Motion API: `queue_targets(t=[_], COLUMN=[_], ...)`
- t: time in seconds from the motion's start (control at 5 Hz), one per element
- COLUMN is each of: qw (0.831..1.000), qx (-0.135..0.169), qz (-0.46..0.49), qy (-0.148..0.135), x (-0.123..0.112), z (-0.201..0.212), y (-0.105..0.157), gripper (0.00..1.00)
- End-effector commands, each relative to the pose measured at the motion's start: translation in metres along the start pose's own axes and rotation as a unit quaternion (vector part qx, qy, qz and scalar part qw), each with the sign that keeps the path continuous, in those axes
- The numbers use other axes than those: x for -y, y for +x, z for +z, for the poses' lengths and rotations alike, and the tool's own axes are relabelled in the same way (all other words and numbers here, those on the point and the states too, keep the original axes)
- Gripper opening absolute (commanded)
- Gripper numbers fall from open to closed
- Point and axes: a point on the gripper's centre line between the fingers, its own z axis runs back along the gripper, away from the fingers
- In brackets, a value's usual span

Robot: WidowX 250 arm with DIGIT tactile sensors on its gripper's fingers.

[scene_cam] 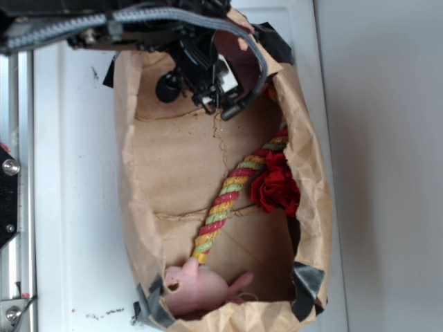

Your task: Grab the rock.

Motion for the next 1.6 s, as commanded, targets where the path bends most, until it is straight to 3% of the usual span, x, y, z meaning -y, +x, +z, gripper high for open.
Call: queue_targets(t=[0.0, 0.4, 0.6, 1.4], qw=[0.999, 0.994, 0.992, 0.992], qx=[0.012, -0.051, -0.055, -0.055], qz=[-0.02, -0.089, -0.1, -0.1], qy=[0.025, -0.034, -0.048, -0.048], x=[0.003, 0.022, 0.031, 0.031], z=[0.011, -0.006, -0.002, -0.002], y=[0.019, 0.017, 0.02, 0.02], gripper=[1.0, 1.0, 1.0, 1.0])
